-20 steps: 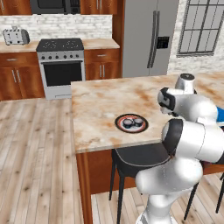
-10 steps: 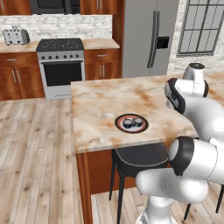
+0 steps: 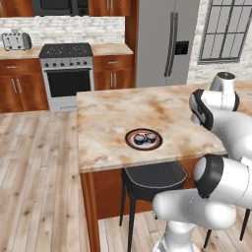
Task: Place two yogurt containers on each plate.
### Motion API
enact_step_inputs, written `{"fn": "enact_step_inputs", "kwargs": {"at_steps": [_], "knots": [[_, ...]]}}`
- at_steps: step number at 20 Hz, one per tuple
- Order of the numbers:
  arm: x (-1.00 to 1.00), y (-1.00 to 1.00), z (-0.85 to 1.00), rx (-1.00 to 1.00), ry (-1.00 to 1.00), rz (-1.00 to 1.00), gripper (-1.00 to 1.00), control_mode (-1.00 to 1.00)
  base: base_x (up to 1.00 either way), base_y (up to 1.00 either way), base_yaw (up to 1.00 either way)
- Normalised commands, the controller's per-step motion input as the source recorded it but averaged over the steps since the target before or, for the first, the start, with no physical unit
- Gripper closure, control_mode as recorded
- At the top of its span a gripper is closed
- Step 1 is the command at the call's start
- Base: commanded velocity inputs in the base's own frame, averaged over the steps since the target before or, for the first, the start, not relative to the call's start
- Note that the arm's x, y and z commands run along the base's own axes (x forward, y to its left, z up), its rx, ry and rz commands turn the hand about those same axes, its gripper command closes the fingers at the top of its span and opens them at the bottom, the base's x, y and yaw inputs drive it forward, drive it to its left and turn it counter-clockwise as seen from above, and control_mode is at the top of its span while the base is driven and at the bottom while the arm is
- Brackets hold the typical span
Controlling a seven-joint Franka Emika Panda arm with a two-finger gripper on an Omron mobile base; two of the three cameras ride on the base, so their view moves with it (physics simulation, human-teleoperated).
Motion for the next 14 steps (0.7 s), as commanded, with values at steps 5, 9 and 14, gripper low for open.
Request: {"fn": "enact_step_inputs", "kwargs": {"at_steps": [5, 9, 14], "knots": [[0.00, 0.00, 0.00, 0.00, 0.00, 0.00, 1.00, 1.00, 0.03, -0.89, 0.00], [0.00, 0.00, 0.00, 0.00, 0.00, 0.00, 1.00, 1.00, 0.10, -0.98, 0.00], [0.00, 0.00, 0.00, 0.00, 0.00, 0.00, 1.00, 1.00, 0.32, -0.50, 0.08]]}}
